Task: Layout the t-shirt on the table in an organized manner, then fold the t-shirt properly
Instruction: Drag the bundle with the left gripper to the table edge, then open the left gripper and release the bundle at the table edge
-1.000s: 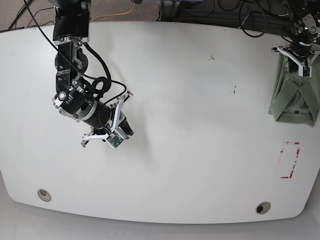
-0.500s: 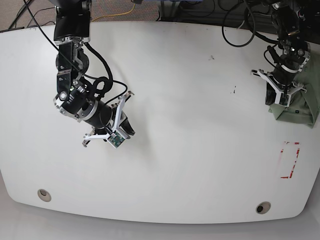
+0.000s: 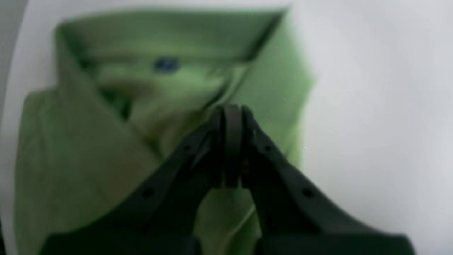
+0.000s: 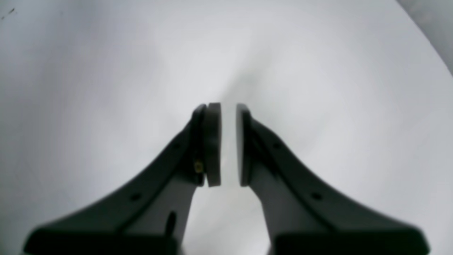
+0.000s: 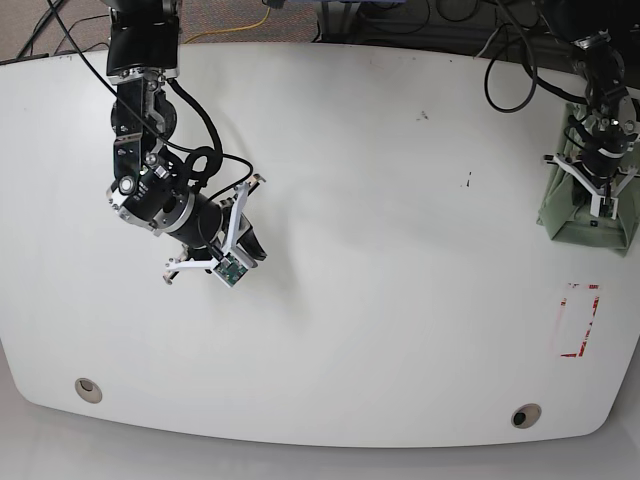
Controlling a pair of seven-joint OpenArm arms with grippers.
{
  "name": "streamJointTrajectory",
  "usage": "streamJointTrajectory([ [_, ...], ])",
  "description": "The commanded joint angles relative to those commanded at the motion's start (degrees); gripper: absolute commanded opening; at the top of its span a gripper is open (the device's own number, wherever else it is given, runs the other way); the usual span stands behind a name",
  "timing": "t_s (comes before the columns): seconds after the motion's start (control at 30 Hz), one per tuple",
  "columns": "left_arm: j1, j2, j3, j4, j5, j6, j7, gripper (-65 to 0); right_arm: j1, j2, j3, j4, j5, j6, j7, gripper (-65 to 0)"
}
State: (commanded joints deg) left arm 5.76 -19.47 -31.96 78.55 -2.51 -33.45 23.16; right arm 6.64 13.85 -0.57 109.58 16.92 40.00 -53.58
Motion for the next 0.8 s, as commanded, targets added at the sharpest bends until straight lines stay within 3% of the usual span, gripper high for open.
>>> streamJointTrajectory([
  [0.8, 0.2, -3.3, -7.2, -5.3, 0.3, -0.3, -0.1, -65.0, -0.3, 0.0, 0.1, 0.4, 0.0, 0.0, 0.1, -57.9],
])
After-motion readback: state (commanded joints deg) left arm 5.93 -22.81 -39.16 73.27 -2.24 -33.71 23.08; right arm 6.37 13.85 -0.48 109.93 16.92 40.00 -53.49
